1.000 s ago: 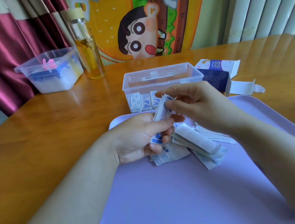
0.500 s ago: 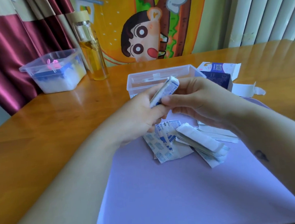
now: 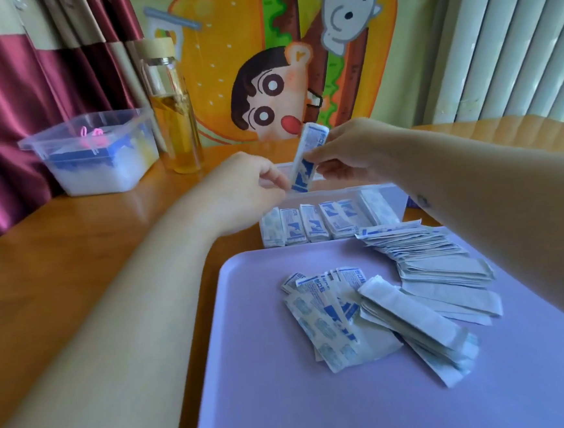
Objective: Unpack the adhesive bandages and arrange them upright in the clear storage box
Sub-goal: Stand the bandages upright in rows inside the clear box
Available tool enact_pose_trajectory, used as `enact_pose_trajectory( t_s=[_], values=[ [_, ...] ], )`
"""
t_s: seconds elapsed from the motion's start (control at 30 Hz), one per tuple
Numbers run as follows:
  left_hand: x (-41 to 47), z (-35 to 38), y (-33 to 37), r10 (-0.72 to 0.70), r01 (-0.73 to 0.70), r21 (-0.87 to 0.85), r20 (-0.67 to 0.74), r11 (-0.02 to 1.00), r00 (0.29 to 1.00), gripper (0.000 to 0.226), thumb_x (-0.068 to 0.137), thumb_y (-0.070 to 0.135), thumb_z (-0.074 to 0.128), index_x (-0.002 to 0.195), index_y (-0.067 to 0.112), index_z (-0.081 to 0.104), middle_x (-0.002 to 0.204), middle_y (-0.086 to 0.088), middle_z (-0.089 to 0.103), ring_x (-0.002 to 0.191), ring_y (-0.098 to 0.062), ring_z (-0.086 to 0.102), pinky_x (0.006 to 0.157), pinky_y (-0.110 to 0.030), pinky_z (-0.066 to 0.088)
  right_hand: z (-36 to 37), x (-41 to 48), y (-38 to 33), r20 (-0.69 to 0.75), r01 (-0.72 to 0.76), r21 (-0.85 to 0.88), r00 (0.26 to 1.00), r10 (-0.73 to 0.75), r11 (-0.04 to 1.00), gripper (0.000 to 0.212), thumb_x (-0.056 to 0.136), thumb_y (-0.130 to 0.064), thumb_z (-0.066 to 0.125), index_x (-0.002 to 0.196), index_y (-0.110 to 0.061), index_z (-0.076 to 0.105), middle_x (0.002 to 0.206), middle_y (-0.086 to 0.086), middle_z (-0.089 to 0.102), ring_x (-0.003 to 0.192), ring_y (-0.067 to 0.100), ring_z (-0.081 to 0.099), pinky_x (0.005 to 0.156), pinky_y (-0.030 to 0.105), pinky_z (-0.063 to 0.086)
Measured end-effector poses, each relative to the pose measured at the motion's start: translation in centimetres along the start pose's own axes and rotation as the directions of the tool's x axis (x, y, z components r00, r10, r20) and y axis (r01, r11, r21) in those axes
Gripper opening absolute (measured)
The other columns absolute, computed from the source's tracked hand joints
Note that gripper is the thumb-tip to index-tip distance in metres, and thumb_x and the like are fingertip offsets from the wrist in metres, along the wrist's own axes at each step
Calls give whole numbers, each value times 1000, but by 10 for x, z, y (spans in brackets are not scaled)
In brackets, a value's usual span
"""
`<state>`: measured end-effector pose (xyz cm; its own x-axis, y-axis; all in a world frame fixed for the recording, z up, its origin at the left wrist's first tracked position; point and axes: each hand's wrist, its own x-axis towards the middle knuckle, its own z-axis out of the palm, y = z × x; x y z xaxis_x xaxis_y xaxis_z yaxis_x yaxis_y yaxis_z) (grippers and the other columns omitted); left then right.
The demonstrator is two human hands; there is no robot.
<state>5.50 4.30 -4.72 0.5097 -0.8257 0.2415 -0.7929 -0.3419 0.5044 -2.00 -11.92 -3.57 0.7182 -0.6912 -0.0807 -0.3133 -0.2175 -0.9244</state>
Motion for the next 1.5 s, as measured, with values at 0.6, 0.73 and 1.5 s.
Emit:
enact_pose_trajectory(
  t_s=[0.6, 0.73, 1.5],
  values=[
    [9, 3, -22, 15, -17, 25, 73, 1000, 997, 20, 96, 22, 48, 91, 31, 65, 86, 20, 46, 74, 2, 45, 58, -8, 28, 35, 36, 6, 133, -338, -543, 869, 476, 769, 21, 90, -26, 62, 82, -7, 60, 77, 3, 61, 57, 8, 55, 53, 14, 48],
    [7, 3, -20, 11, -13, 28, 77, 1000, 997, 18, 96, 23, 49, 92, 32, 64, 99, 14, 48, 86, -5, 44, 59, -8, 28, 39, 38, 8, 123, -328, -509, 887, 444, 796, 14, 87, -18, 66, 91, -5, 62, 103, 7, 67, 94, 11, 63, 85, 18, 50],
    [9, 2, -23, -11, 6, 54, 85, 998, 996, 21, 96, 27, 49, 109, 29, 65, 102, 11, 47, 92, -9, 45, 74, -22, 33, 47, 48, 4, 83, -188, -739, 928, 364, 647, 32, 84, -38, 68, 86, -7, 58, 79, 7, 71, 63, 12, 66, 53, 21, 51]
  ],
)
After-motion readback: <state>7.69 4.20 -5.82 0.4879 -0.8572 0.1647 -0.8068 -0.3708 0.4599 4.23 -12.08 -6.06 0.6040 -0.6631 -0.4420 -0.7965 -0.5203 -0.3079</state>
